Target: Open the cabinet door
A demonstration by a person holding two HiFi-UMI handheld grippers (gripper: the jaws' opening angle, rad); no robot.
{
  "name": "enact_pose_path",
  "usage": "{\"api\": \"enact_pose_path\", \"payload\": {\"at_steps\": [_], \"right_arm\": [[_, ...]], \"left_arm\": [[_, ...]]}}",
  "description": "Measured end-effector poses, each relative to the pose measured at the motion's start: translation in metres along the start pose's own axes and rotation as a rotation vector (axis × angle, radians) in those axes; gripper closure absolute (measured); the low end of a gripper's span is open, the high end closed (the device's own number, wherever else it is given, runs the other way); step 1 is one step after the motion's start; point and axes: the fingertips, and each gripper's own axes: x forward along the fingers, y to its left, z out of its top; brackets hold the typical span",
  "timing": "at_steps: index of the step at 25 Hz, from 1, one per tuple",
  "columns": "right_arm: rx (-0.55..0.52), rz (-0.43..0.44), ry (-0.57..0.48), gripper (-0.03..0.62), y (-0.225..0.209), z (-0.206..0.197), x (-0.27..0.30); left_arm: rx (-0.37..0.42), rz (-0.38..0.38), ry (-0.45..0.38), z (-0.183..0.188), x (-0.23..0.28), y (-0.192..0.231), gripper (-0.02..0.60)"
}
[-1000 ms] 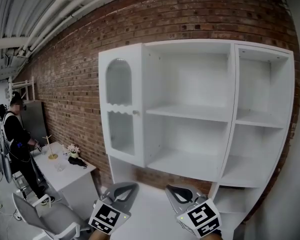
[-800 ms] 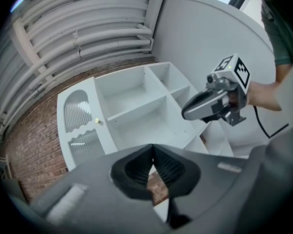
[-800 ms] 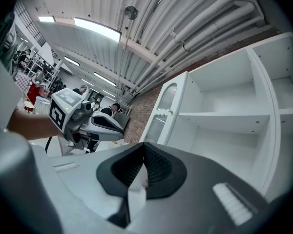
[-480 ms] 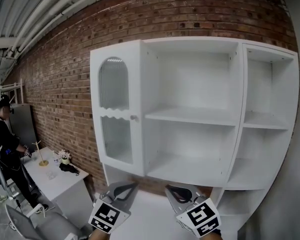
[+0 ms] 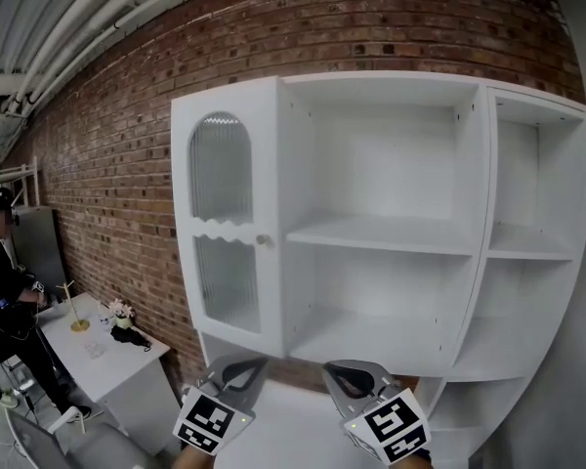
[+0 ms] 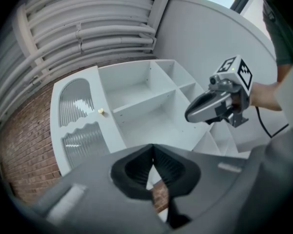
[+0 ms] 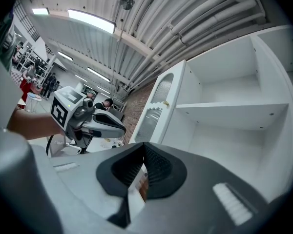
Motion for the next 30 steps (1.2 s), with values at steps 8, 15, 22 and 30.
{"api": "enact_pose_path", "payload": {"at_steps": [8, 15, 22, 30], "right_arm": [[-0.008, 0.036, -0.017, 0.586, -0.029, -0.004, 0.021], [-0.008, 0.056, -0.021, 0.586, -0.048, -0.015, 0.037], [-0.014, 0.055, -0.023, 0.586, -0.069, -0.023, 0.047], [-0.012, 0.054, -0.017, 0.586, -0.085, -0.035, 0.057]], "left_arm": [[0.007, 0.062, 0.017, 0.000, 0.035, 0.032, 0.581], [0.039, 0.156, -0.011, 0.020, 0.067, 0.081, 0.581], [0.062, 0.251, -0.055, 0.047, 0.097, 0.128, 0.553], [0.038, 0.356, -0.129, 0.073, 0.112, 0.169, 0.504]]}}
